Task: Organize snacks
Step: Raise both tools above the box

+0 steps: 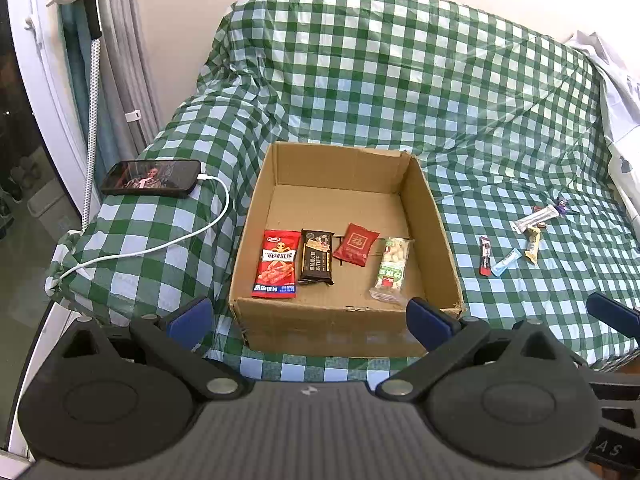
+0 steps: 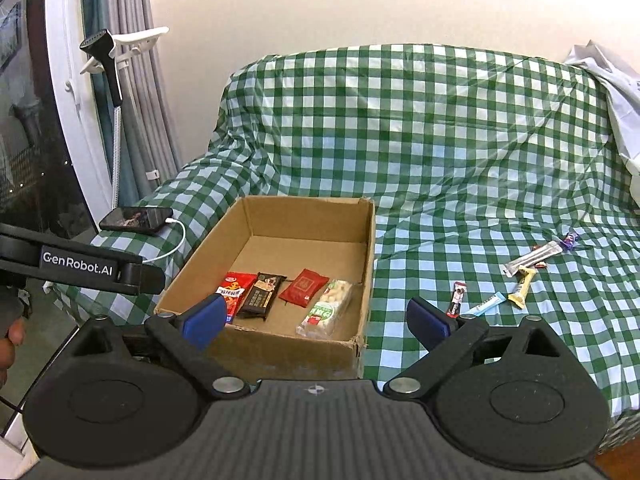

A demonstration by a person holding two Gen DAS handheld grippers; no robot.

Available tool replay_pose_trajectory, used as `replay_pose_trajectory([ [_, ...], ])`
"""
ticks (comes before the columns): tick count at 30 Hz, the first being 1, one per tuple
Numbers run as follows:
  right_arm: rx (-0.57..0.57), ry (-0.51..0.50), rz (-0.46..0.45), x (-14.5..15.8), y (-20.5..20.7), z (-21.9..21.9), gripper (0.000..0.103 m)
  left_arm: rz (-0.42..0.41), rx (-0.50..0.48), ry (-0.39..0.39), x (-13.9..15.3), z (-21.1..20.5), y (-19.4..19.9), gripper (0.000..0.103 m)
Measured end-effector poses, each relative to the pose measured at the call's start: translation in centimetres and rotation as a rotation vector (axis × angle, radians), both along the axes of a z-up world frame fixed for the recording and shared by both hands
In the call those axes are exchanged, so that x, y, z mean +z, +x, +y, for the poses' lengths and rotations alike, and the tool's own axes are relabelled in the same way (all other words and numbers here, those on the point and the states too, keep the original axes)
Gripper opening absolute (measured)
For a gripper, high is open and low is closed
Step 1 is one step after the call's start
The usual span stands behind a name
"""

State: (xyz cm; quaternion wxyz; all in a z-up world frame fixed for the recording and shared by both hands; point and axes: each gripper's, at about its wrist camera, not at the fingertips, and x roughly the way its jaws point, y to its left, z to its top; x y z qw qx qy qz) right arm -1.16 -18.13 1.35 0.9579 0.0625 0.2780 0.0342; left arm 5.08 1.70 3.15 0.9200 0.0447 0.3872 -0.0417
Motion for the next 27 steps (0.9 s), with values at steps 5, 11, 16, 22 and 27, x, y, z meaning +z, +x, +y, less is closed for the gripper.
replay_pose_trajectory([
  [5, -0.005, 0.004, -0.009, 0.16, -0.48, 0.01, 0.097, -0.006, -0.001, 0.001, 0.16, -0.06, -0.28, 0.103],
  [11, -0.010, 0.005, -0.015, 0.25, -0.77, -0.04, 0.097, -0.014, 0.007, -0.002, 0.53, 0.19, -0.18, 0.103],
  [16, -0.009, 0.005, -0.013, 0.19, -0.73, -0.02, 0.097, -0.012, 0.005, 0.001, 0.51, 0.18, -0.16, 0.103],
  [22, -0.011, 0.006, -0.006, 0.01, -0.57, -0.10, 0.097, -0.010, 0.004, 0.003, 0.49, 0.12, -0.05, 0.103],
  [27, -0.012, 0.011, 0.002, -0.14, -0.25, -0.21, 0.097, -0.003, 0.000, 0.009, 0.21, -0.02, 0.31, 0.103],
])
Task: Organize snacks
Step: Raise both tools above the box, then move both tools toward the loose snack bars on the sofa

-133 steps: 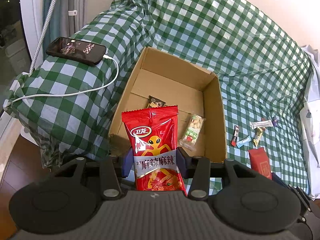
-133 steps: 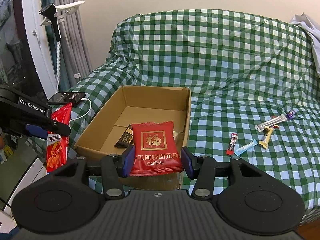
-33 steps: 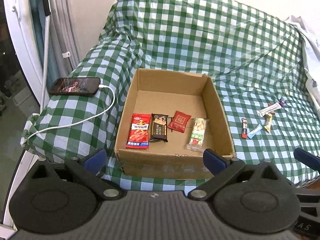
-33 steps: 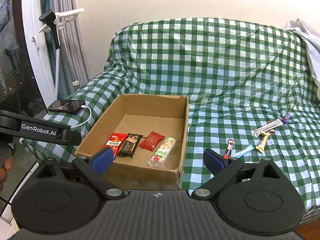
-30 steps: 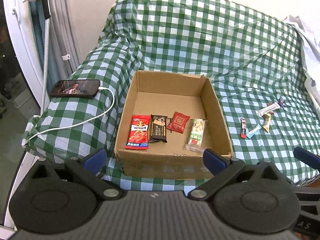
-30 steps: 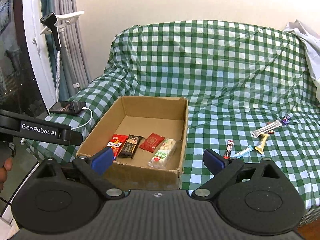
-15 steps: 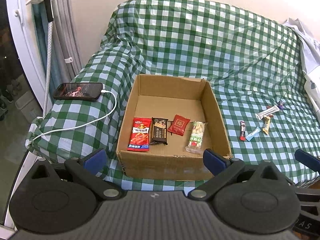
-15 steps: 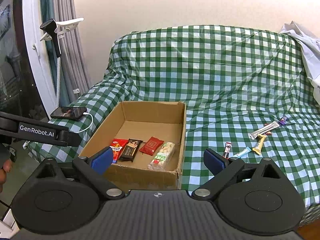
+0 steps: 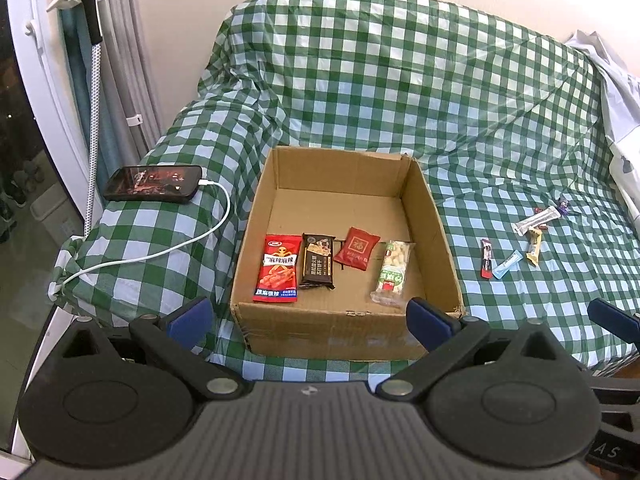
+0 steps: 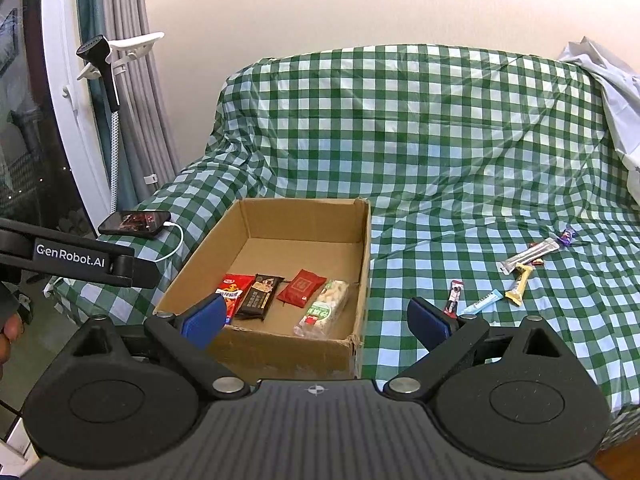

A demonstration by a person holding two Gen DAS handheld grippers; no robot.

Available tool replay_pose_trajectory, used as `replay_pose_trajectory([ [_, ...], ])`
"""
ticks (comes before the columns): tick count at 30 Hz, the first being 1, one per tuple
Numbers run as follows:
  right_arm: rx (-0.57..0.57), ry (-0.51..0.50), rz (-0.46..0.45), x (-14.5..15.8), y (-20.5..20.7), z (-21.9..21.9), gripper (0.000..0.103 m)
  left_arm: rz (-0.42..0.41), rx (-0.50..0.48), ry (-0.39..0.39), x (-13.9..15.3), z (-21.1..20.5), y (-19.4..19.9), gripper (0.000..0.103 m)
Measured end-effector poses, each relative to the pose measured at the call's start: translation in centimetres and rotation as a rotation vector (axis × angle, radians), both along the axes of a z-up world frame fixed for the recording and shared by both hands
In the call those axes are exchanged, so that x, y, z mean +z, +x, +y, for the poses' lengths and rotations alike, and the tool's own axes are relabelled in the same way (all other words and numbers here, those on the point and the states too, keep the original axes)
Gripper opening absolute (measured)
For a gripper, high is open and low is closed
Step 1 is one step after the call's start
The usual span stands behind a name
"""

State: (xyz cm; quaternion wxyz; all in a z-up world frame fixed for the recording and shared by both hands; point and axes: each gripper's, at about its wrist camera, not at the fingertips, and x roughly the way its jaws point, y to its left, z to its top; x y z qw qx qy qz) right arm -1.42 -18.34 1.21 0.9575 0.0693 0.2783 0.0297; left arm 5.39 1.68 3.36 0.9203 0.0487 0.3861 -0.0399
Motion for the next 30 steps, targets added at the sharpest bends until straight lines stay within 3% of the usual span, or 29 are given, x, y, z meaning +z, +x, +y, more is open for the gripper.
replay_pose_trajectory([
  [18, -0.029, 0.042, 0.041, -1.5, 1.6, -1.6, 0.097, 0.053, -0.016, 0.037, -0.8, -2.0, 2.7, 0.103],
  [30, -0.126, 0.085, 0.073, -2.7, 2.7, -5.8, 0.097, 0.072, -0.089, 0.053, -1.0, -6.8, 5.4, 0.103],
])
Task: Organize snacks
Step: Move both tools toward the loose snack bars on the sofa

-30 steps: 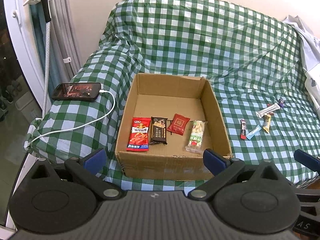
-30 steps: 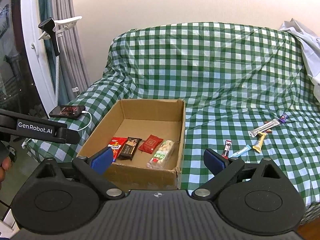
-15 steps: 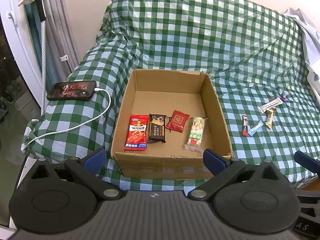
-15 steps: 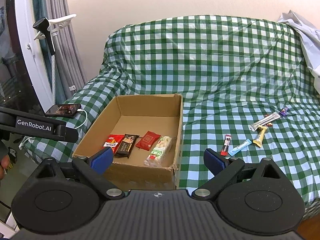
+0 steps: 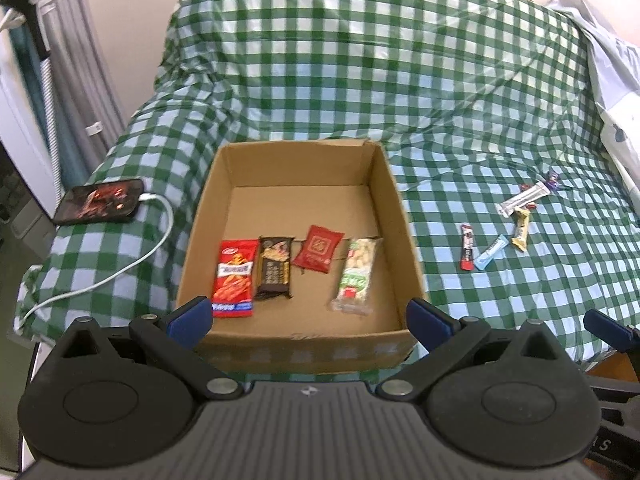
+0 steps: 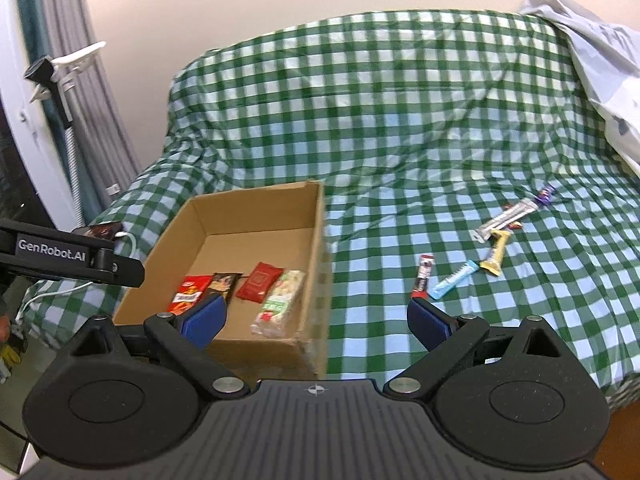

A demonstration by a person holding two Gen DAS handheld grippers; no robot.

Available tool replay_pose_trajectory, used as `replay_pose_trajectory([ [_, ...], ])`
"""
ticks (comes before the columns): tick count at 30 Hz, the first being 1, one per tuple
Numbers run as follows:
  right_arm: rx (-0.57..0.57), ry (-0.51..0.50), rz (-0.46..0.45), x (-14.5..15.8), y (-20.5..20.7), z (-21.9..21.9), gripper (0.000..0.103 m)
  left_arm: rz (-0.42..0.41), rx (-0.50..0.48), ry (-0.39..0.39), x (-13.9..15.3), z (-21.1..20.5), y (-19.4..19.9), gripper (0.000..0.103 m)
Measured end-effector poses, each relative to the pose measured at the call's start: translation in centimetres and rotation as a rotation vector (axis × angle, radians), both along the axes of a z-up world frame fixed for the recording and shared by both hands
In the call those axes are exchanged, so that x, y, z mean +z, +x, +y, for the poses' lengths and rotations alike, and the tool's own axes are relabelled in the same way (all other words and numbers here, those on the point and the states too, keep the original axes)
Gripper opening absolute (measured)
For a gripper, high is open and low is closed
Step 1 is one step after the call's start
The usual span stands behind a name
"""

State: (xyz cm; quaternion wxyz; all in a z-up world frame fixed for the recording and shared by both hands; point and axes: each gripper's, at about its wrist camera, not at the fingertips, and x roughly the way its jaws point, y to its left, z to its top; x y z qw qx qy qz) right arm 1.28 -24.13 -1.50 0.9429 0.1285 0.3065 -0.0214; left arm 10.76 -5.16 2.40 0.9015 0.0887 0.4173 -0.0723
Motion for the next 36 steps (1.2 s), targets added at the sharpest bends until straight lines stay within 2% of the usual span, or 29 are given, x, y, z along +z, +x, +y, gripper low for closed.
replay_pose_trajectory([
  [24, -0.232, -0.033, 0.047, -2.5, 3.1, -10.8, 0.097, -0.009, -0.133, 0.029, -0.8, -9.9, 6.1, 0.103],
  [36, -0.323, -0.042, 0.062, -3.8, 5.1, -15.6, 0.097, -0.004, -0.173, 0.064, -2.6, -15.1, 10.3, 0.103],
])
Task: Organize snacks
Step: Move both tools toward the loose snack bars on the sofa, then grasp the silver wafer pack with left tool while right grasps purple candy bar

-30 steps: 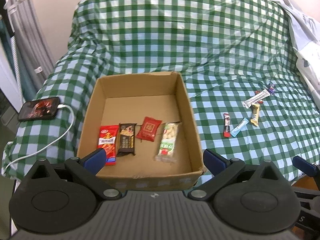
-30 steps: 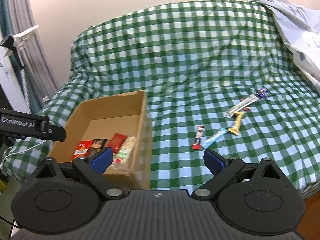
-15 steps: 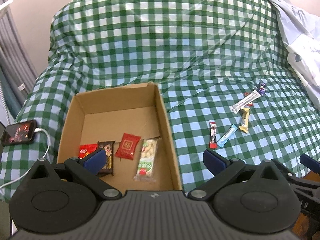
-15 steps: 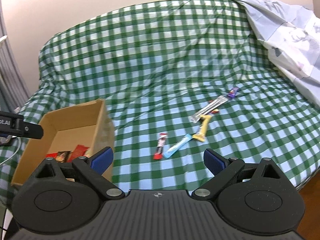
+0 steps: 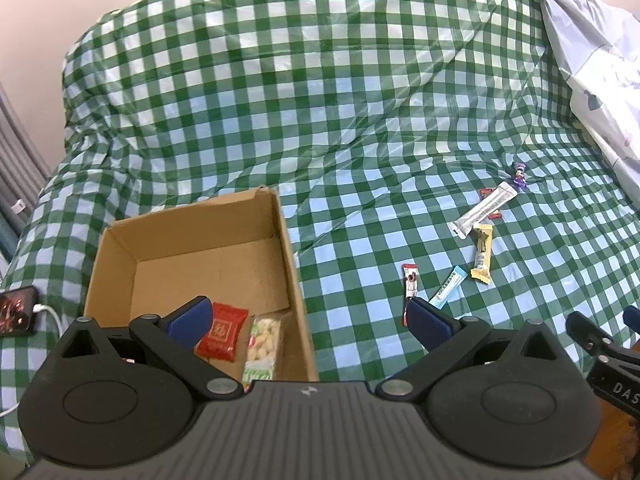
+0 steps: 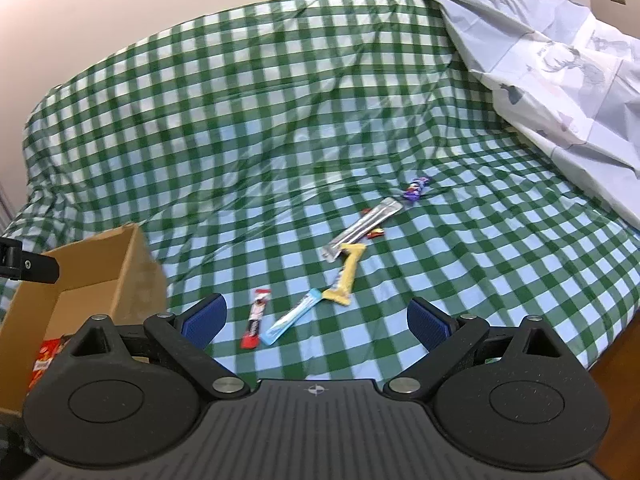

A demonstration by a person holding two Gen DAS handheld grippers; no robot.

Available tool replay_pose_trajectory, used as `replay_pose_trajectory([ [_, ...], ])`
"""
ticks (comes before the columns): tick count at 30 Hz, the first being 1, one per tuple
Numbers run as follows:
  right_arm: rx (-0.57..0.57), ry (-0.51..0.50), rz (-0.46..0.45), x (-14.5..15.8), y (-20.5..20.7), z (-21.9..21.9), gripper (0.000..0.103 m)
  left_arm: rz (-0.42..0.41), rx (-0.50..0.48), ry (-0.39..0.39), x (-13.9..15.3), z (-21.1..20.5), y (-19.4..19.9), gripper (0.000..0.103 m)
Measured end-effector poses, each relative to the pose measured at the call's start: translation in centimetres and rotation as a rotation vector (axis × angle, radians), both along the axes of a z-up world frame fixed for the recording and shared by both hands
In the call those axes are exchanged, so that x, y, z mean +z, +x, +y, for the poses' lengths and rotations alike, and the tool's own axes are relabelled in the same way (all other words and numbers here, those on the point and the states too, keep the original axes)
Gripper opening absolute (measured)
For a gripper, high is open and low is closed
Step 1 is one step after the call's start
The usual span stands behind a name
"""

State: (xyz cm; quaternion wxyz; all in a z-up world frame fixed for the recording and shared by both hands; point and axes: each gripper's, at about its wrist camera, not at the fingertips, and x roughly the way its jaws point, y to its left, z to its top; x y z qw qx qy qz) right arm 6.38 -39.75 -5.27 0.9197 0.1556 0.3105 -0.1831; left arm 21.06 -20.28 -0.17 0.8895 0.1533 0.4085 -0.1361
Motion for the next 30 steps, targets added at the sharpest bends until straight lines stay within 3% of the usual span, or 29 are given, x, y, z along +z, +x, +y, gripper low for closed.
replay_pose_trajectory([
  [15, -0.065, -0.050, 0.036, -3.9, 4.5, -7.8, 0.097, 0.020, -0.105, 0.035, -5.6, -8.0, 8.2, 0.103],
  [22, -0.093, -0.001, 0.064, -7.7, 9.7, -13.3, 0.097, 0.095, -0.175, 0.066, -11.1, -13.5, 12.9, 0.103],
  [30, -0.189, 0.042, 0.060, -12.1, 17.8, -23.8, 0.097, 0.152, -0.375, 0.074, -17.8, -24.6, 17.7, 0.103],
])
